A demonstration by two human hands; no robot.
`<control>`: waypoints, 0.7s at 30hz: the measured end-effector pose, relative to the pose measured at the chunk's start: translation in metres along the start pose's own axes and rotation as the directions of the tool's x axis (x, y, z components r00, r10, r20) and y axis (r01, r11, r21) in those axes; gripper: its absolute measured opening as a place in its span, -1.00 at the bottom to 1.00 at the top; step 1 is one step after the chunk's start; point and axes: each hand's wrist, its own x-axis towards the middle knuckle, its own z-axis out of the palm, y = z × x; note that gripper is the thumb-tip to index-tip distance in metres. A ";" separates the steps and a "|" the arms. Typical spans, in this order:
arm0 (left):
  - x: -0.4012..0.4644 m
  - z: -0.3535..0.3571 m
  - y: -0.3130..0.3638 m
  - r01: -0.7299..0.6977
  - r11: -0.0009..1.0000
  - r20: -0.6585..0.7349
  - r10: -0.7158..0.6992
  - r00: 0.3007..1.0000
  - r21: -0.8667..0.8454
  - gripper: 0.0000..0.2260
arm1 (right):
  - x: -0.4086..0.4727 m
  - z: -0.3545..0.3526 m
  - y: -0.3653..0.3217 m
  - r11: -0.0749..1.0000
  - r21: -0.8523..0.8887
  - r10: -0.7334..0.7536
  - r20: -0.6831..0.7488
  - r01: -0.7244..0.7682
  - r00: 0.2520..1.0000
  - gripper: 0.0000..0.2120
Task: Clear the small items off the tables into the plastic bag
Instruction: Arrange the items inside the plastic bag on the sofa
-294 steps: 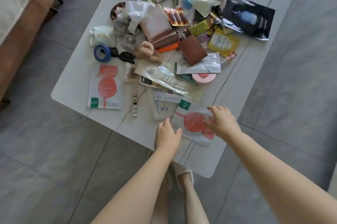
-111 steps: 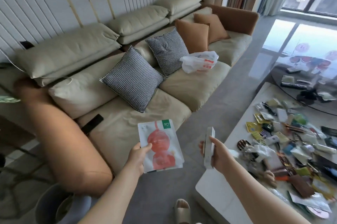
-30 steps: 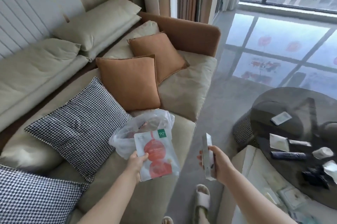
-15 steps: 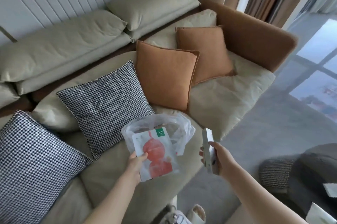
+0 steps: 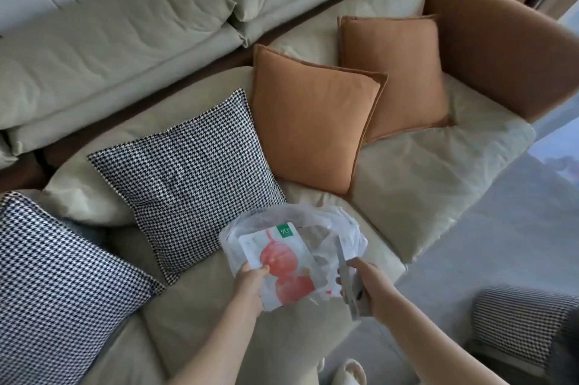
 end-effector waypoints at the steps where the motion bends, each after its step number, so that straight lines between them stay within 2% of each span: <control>1: 0.008 0.003 0.003 0.020 1.000 0.004 -0.020 1.000 0.003 -0.70 | 0.007 0.006 -0.002 1.000 -0.027 -0.013 -0.008 0.013 1.000 -0.78; 6: 0.042 0.024 0.004 0.072 0.995 0.031 -0.070 0.997 -0.070 -0.75 | 0.040 0.026 -0.003 0.996 -0.084 -0.044 -0.079 0.037 0.996 -0.90; 12: 0.063 0.031 -0.007 0.121 0.977 0.059 -0.112 0.992 -0.175 -0.65 | 0.068 0.033 -0.007 0.952 -0.304 -0.072 -0.097 0.040 0.993 -0.91; 16: 0.063 0.023 -0.021 0.158 0.971 0.013 -0.158 0.987 -0.179 -0.64 | 0.078 0.039 -0.007 0.931 -0.364 -0.042 -0.075 0.012 0.996 -0.87; 21: 0.058 0.010 -0.037 0.171 0.961 0.025 -0.169 0.985 -0.219 -0.63 | 0.089 0.052 -0.008 0.891 -0.453 -0.007 -0.102 -0.040 0.995 -0.75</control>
